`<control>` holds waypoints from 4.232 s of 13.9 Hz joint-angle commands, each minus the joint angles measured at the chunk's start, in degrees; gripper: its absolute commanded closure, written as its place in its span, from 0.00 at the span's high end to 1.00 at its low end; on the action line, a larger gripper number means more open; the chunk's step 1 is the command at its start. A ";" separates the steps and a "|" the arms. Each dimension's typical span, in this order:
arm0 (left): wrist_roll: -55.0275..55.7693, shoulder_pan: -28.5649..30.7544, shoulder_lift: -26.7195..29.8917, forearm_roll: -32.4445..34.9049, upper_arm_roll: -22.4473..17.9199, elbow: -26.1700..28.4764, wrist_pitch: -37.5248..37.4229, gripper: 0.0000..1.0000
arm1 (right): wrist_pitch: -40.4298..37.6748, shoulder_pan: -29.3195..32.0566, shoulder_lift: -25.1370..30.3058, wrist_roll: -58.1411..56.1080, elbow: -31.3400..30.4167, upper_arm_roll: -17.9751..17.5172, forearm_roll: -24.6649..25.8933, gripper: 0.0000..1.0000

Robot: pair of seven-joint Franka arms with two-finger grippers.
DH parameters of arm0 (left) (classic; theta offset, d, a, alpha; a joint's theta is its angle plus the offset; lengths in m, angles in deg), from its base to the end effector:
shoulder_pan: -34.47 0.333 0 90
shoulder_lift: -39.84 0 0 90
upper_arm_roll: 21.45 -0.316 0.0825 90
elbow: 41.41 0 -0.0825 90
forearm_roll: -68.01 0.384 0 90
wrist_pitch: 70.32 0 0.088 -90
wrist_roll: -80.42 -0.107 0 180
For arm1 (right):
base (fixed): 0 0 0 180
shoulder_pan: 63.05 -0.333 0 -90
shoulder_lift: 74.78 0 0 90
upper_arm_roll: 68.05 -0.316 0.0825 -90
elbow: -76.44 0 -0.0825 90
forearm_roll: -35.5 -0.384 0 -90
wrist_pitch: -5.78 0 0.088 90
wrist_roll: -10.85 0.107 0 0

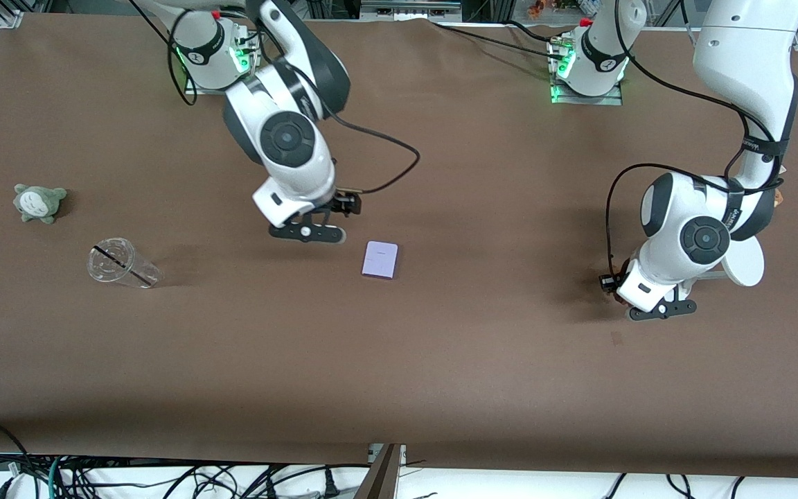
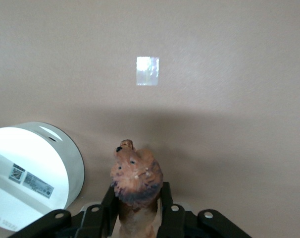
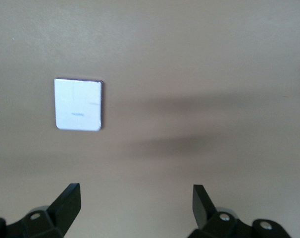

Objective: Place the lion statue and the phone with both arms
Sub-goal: 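Carry the lion toward the lamp while the right gripper reaches the phone, then lower the right gripper and grasp the silver phone, then set the lion beside the lamp base while the right gripper lifts the phone, then carry the phone with the right gripper toward the glass cup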

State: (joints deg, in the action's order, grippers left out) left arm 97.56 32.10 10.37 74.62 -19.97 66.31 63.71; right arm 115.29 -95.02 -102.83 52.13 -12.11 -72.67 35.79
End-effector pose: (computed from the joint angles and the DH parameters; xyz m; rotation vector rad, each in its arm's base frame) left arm 0.6296 -0.0397 0.2303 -3.0553 -0.2334 0.0632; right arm 0.5472 0.3966 0.3588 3.0830 -0.1342 -0.1796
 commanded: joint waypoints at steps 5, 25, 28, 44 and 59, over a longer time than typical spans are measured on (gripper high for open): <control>-1.76 0.26 2.22 0.77 0.37 7.50 6.15 0.00 | 8.70 -2.13 -8.49 3.81 5.12 0.40 -0.38 1.00; 2.90 -0.79 8.99 -0.37 4.58 -10.31 -23.86 1.00 | 22.58 -5.12 -22.48 3.90 9.97 0.84 0.59 1.00; 2.64 -0.10 10.65 -2.91 4.50 -18.84 -33.20 1.00 | 23.29 -5.12 -23.01 3.81 9.97 0.93 1.02 1.00; -14.68 5.54 19.10 -8.63 -2.97 -23.00 -44.73 1.00 | 24.17 -5.03 -23.89 3.90 9.97 0.93 1.29 0.64; -15.03 5.80 18.66 -8.19 -3.23 -23.00 -44.65 1.00 | -0.87 -1.43 -2.20 -10.23 5.24 6.54 0.24 0.56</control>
State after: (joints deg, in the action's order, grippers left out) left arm 83.94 37.50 29.59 67.29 -23.14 44.61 20.15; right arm 116.76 -96.85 -110.58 47.00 -2.18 -68.31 36.40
